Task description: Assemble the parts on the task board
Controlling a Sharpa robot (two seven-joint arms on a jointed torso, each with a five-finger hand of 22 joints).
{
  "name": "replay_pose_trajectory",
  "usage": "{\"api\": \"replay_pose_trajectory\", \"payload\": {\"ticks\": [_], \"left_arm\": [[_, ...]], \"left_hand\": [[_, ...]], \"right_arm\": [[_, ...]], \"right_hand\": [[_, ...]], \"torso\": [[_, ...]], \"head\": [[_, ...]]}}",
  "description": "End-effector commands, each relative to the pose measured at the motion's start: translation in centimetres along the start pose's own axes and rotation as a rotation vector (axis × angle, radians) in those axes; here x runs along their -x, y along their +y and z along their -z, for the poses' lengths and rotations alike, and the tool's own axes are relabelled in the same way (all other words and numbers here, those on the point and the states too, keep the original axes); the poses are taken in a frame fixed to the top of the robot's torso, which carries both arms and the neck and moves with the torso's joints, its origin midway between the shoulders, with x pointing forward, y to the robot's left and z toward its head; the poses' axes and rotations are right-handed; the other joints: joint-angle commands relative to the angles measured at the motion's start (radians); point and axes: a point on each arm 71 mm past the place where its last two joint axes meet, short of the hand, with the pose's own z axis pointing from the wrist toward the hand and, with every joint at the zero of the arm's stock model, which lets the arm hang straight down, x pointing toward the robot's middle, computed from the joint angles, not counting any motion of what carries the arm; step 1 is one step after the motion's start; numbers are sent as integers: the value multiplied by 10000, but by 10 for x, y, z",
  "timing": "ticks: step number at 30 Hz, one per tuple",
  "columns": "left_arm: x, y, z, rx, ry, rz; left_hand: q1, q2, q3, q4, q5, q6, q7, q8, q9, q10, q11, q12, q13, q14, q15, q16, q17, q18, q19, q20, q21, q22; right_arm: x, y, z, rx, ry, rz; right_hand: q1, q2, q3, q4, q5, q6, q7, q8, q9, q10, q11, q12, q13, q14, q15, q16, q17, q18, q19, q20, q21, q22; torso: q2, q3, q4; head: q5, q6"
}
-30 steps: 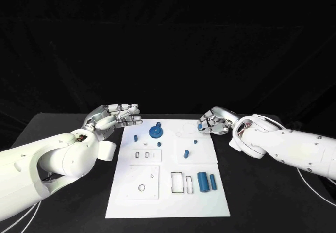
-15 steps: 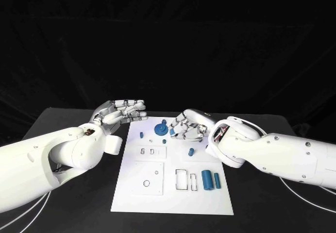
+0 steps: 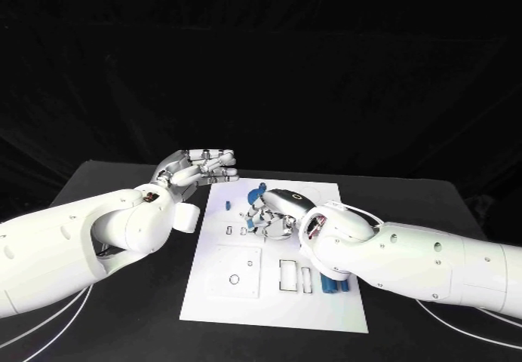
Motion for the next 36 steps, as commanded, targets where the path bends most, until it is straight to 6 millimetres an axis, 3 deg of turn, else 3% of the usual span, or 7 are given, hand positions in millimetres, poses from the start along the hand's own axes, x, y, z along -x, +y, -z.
{"api": "replay_pose_trajectory", "payload": {"ticks": [1, 16, 36], "left_arm": [[-3, -1, 0, -48, 209, 81], [-4, -1, 0, -34, 238, 91], [-3, -1, 0, -17, 228, 87]], "left_hand": [[-61, -74, 49, 9, -4, -5, 64, -54, 5, 1, 41, -50, 11, 44, 38, -24, 8, 51, 73, -7, -23, -12], [-61, -74, 49, 9, -4, -5, 64, -54, 5, 1, 41, -50, 11, 44, 38, -24, 8, 51, 73, -7, -23, -12], [-61, -74, 49, 9, -4, -5, 64, -54, 5, 1, 41, -50, 11, 44, 38, -24, 8, 51, 73, -7, -23, -12]], "right_arm": [[-5, -1, -3, -187, 15, 563], [-19, -4, -8, -459, 251, 764], [-23, -7, -10, -688, 529, 907]], "right_hand": [[-62, 12, 70, -19, 66, -23, -3, 449, 449, -17, 71, 34, 292, 832, 20, 10, 1752, -43, 609, -28, 27, 2192], [-118, -29, 82, -8, 76, -26, -1, 464, 458, -15, 75, 37, 296, 833, 23, 10, 1753, -43, 609, -24, 25, 2192], [-325, -168, 92, 51, 41, -42, -3, 509, 485, -1, 75, 49, 309, 833, 27, 6, 1748, -42, 609, -14, 20, 2194]], "torso": [[8, 3, 2], [6, 13, -14], [3, 8, -18]], "head": [[34, -46], [102, -151], [128, -174]]}}
